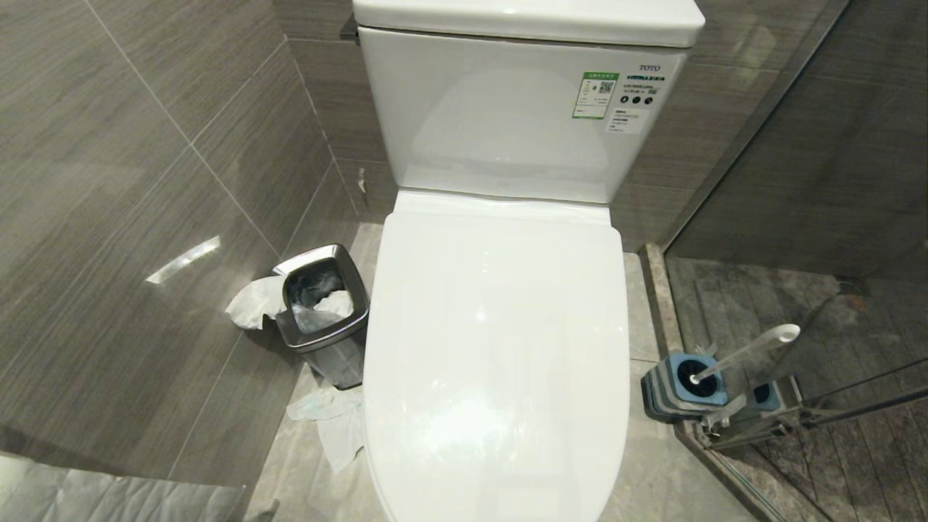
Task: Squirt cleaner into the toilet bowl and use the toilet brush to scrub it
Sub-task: Use the left hand to lift the toilet lid slightly
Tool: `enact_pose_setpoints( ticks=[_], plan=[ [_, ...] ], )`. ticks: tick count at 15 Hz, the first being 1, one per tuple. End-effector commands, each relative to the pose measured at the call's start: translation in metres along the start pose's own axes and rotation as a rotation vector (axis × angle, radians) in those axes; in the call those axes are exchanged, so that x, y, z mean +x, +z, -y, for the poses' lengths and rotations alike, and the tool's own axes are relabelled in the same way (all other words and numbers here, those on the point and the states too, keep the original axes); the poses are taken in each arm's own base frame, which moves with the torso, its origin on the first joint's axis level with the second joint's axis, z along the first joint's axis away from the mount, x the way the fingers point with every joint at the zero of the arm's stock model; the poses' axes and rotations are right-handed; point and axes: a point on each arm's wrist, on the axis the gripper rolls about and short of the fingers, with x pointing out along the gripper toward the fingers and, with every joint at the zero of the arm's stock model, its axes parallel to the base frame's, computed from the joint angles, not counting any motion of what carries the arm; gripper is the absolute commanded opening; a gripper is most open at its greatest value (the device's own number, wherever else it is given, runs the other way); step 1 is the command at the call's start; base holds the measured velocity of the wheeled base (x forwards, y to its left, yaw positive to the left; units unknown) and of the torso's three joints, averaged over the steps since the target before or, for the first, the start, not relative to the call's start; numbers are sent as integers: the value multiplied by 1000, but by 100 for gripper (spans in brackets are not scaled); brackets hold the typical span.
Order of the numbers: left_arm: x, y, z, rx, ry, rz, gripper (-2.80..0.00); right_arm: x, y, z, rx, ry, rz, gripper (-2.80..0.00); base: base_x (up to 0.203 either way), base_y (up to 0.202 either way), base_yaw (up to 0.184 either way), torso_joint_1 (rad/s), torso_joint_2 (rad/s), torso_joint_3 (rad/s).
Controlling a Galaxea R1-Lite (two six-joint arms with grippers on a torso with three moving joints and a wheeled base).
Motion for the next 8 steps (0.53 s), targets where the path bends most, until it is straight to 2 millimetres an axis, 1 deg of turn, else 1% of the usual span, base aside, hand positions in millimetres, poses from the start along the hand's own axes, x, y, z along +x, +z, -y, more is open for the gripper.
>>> enact_pose_setpoints(
  ticks=[1,8],
  plan=[
    [0,-1,0,1,-1,-5,-280,0,0,0,0,1,-1,-280,0,0,0,0,0,0],
    [0,-1,0,2,1,-6,-280,0,0,0,0,1,-1,-280,0,0,0,0,0,0]
  ],
)
